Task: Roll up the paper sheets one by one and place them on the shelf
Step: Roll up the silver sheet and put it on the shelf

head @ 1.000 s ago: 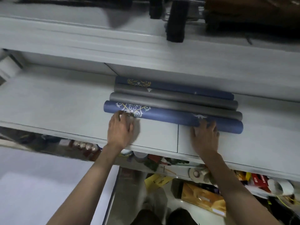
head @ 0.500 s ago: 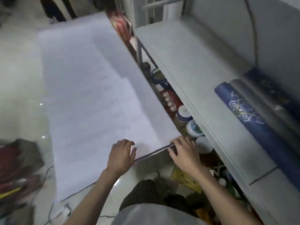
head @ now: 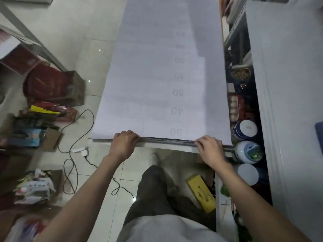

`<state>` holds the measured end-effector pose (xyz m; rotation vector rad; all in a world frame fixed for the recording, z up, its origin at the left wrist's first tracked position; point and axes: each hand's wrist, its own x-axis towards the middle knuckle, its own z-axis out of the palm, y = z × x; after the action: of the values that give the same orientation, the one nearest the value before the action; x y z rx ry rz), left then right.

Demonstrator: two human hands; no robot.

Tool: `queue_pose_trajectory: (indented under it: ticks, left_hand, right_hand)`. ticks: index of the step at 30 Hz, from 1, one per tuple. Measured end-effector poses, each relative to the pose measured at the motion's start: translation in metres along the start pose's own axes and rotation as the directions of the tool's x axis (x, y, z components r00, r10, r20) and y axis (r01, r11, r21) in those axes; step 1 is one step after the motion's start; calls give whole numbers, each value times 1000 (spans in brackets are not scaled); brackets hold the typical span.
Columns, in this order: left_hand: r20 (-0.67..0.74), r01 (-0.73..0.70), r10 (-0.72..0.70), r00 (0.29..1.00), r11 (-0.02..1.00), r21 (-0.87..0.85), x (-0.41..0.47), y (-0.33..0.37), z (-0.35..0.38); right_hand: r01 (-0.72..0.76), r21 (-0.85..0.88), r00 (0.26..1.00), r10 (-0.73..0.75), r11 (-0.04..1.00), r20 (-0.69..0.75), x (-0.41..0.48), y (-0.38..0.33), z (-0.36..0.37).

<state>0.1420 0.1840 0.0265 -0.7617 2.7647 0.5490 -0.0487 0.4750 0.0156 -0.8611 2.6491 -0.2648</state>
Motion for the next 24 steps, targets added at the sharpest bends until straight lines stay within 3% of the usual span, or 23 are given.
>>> queue_pose_trajectory:
  ticks: [5,8,11,14,19,24]
  left_hand:
    - [21,24,-23,1000,997,-67,20,-1,-10]
    - [-38,-26,22,999,995,-98,34,2,-15]
    - [-117,-150,157,981,987,64,44,-4,-10]
    - [-122,-271,288,950,952,143,46,-18,1]
    - [-87,-379,403,911,902,206,45,-40,14]
    - [-177,-422,475,862,866,268,50,-44,13]
  right_hand:
    - [-58,74,997,53,996,60,19,4,-16]
    - [-76,146,997,79,986,-10,30,2,-20]
    - [13,-24,987,-16,1000,-157,37,1,-14]
    - [136,-210,962,-180,968,-205,38,9,0]
    - [227,-269,960,-261,936,-101,30,31,15]
    - [212,-263,942,-269,941,-201,33,28,18]
